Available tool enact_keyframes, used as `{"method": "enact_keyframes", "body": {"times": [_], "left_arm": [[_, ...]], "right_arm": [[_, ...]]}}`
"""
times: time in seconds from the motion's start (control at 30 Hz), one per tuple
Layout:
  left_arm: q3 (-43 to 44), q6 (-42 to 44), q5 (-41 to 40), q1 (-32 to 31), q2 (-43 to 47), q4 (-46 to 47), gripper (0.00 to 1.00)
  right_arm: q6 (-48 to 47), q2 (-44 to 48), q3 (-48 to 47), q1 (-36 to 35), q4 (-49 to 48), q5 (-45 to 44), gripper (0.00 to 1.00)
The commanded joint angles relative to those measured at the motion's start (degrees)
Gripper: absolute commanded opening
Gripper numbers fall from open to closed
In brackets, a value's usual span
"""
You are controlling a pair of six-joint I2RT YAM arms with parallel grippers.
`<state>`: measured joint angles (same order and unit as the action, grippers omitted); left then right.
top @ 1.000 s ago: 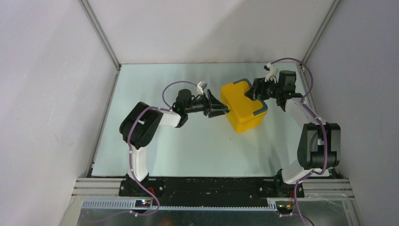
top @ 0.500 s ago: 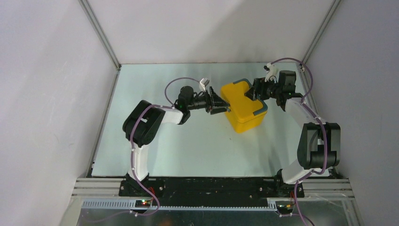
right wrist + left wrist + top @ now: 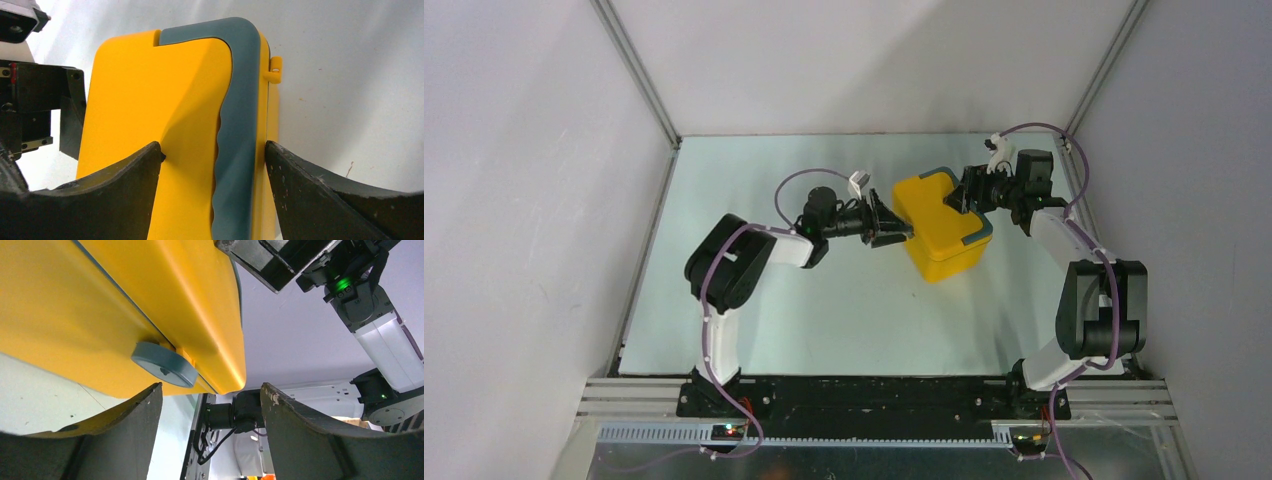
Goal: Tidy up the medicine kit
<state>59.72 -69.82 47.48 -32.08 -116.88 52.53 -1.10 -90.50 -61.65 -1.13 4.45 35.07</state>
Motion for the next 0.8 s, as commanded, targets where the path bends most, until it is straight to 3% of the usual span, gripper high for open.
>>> {"method": "enact_keyframes", "body": {"times": [0.0, 0.5, 0.77], "left_arm": [[-2.62, 2.11, -2.17, -0.44, 6.09, 2.66, 0.75], [1.56, -1.02, -5.85, -0.6, -1.84, -0.33, 0.77], [2.62, -3.12, -4.35, -0.69, -2.19, 4.9, 0.77]], "right_arm": [[-1.71, -3.26, 1.14, -1.16, 7.51, -0.36, 0.79], [-1.81, -3.71, 1.16, -1.09, 7.27, -0.58, 0.78], [-1.93, -4.02, 1.13, -1.2, 7.22, -0.57, 0.78]]}}
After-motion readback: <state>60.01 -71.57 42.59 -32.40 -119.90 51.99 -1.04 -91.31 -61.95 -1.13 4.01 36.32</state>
